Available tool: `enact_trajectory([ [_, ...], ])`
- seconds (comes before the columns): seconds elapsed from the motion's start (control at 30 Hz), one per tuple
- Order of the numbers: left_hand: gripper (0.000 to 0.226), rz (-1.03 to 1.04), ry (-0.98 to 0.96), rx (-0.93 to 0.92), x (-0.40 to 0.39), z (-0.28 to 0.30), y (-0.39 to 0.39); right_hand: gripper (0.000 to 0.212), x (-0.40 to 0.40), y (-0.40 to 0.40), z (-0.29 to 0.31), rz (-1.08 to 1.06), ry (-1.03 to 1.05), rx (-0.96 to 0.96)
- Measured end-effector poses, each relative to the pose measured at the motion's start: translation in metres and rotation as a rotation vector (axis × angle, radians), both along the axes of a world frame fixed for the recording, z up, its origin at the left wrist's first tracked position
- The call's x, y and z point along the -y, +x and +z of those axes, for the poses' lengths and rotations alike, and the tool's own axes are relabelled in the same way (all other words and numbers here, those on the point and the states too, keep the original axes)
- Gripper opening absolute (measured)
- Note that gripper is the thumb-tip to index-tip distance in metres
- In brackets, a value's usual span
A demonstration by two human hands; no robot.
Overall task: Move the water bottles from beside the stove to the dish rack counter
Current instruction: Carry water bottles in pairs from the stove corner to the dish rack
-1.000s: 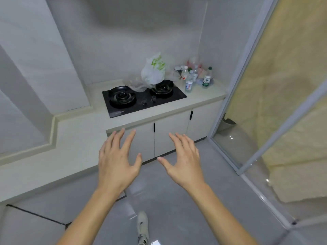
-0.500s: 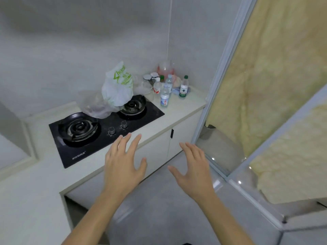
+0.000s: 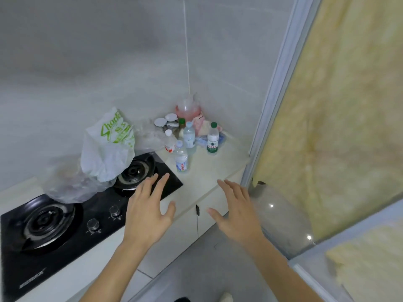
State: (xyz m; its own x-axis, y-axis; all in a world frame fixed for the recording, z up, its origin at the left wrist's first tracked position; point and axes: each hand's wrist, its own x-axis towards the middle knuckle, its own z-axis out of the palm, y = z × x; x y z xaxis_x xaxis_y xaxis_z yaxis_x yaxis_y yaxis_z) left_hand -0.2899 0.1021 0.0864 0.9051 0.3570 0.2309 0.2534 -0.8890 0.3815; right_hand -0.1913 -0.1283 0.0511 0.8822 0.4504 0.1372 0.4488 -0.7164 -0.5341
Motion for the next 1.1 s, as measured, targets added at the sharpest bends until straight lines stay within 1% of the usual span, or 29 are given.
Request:
enact_trajectory([
  [0.2,0.074,0.046,-0.024,-0.02,-0.007,-0.02,0.099,0.082,-0.011,0.125,-0.002,0.035,-0.042,-0.017],
  [0.33,0.079,0.071,-0.081,-0.044,-0.028,-0.047,0.168,0.083,-0.034,0.204,-0.022,0.048,-0.067,-0.055],
  [0.5,0.086,0.158,-0.242,-0.07,-0.06,-0.086,0.242,0.088,-0.065,0.297,-0.051,0.001,-0.089,-0.147],
  [0.63,0.095,0.249,-0.5,-0.079,-0.079,-0.114,0.283,0.09,-0.092,0.361,-0.06,-0.028,-0.054,-0.216],
  [0.77,0.083,0.347,-0.64,-0.138,-0.092,-0.143,0.305,0.082,-0.118,0.411,-0.064,-0.028,0.091,-0.361],
  [0.83,0.081,0.371,-0.701,-0.151,-0.092,-0.154,0.31,0.086,-0.129,0.428,-0.069,0.014,0.149,-0.401],
  [0.9,0.083,0.388,-0.742,-0.145,-0.09,-0.164,0.313,0.09,-0.137,0.441,-0.078,0.046,0.146,-0.437],
  [0.97,0.083,0.42,-0.769,-0.119,-0.086,-0.171,0.316,0.077,-0.142,0.452,-0.089,0.052,0.088,-0.475],
  [1.03,0.076,0.466,-0.78,-0.101,-0.084,-0.175,0.321,0.063,-0.145,0.46,-0.1,0.072,0.071,-0.537],
  [1.1,0.067,0.519,-0.759,-0.105,-0.082,-0.175,0.327,0.055,-0.145,0.466,-0.109,0.089,0.078,-0.582],
])
